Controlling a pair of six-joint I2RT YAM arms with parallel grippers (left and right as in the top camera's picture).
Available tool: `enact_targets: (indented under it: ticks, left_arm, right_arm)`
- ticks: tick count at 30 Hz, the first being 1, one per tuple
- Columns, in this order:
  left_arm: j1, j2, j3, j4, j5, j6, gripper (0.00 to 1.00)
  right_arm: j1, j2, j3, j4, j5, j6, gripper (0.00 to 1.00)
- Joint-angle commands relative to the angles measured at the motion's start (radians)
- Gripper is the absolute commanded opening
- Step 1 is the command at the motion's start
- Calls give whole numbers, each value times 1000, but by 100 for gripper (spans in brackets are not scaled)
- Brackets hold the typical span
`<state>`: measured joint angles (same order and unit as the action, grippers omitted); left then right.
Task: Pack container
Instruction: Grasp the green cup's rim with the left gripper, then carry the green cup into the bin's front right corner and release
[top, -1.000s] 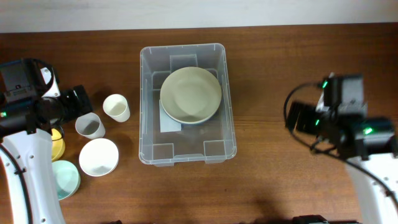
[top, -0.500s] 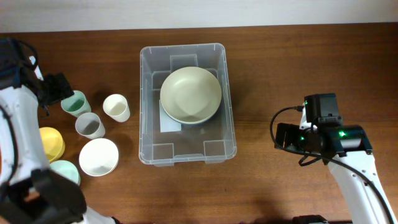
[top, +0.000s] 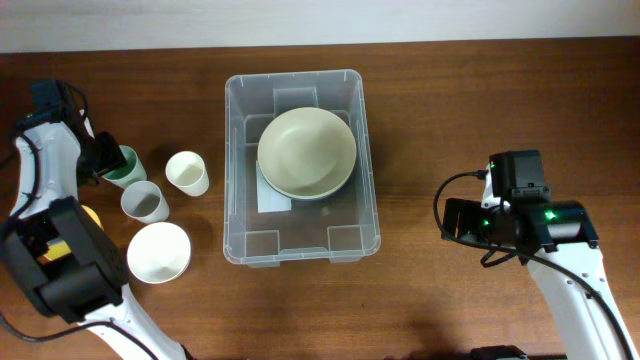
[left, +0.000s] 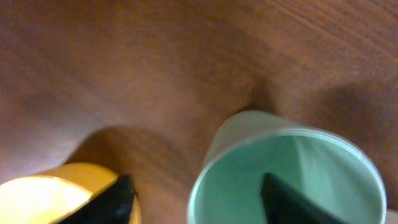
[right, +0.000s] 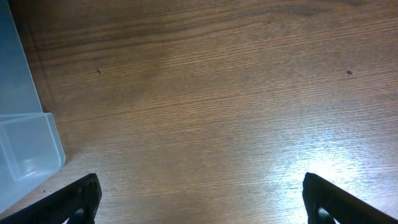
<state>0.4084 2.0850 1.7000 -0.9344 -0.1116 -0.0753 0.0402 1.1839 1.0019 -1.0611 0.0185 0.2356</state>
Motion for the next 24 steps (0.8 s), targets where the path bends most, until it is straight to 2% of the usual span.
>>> enact_targets:
  ticks: [1,2,9,13,18,23,24]
  left_arm:
    - [7,46,18,8,81,1,43]
    - [7,47,18,11,84,1,35]
    - [7,47,18,18,83,1,1]
    - [7,40,83,-24,100,1,0]
    - [-12,-64,324,-176,257,2,0]
    - [-122,-223,410,-309,262,2,0]
    - [-180,-274,410,-362,262,2,1]
  right_arm:
    - [5,1,-2,2,16,1,99]
    - [5,1,-2,0,16,1,99]
    - [5,1,-2,0,16,1,99]
    - [5,1,-2,-1,16,1,99]
    - [5,1,-2,-1,16,1,99]
    - [5,1,-2,0,16,1,99]
    - [5,1,-2,0,17,2,99]
